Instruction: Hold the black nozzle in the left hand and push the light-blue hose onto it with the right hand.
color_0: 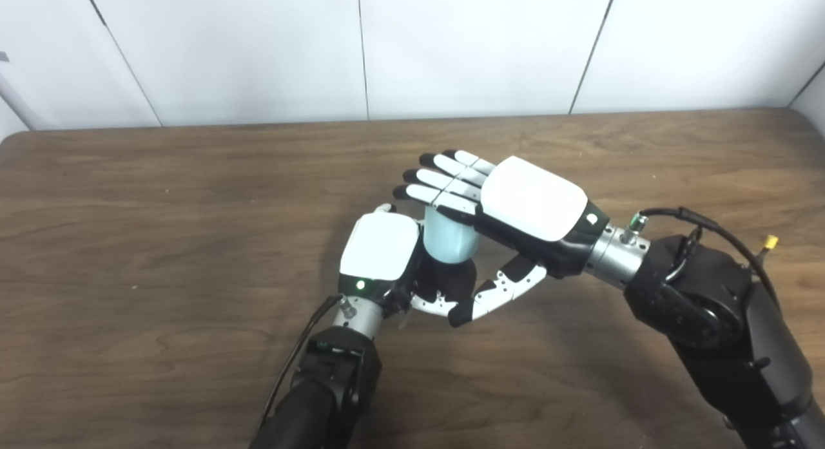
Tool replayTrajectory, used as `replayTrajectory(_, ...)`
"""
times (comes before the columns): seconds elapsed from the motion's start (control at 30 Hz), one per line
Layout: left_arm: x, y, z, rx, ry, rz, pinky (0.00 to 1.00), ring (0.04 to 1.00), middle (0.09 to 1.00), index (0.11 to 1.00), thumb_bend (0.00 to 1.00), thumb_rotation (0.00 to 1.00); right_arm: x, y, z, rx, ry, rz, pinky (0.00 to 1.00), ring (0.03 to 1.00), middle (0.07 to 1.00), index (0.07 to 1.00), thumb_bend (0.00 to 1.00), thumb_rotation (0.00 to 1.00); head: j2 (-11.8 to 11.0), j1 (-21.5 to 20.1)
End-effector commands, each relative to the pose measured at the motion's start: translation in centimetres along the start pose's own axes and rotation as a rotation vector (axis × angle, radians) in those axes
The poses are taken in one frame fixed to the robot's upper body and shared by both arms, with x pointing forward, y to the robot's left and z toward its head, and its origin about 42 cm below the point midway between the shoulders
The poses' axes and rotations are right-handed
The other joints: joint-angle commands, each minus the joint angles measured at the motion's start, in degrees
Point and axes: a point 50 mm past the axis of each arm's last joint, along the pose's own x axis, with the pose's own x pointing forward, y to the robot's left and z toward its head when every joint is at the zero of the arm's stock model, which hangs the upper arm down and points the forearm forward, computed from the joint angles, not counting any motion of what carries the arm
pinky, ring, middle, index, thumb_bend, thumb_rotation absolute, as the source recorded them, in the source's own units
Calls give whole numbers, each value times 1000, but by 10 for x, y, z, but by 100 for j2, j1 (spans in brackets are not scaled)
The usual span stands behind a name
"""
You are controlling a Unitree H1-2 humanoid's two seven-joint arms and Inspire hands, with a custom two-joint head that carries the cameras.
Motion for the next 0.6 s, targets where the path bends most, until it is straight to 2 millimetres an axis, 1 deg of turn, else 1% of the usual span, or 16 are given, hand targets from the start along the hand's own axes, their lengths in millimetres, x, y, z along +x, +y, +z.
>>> replayTrajectory(0.0,0,4,7,2,-19,5,872,632,533,450,519,0,-5,23,-3,26,3,128,967,977,967,934,676,992,8,-7)
replayTrajectory(0.27,1,5,7,6,-28,3,874,633,540,446,518,0,-11,31,-2,54,-10,172,946,971,965,938,686,974,41,-10)
replayTrajectory(0.4,1,5,8,22,-23,-4,868,639,546,446,516,0,-16,33,1,62,-14,198,964,962,957,929,694,946,77,-18)
replayTrajectory(0.57,2,5,8,40,-23,-1,859,644,552,442,515,0,-21,36,2,67,-19,241,929,931,932,921,711,944,77,-18)
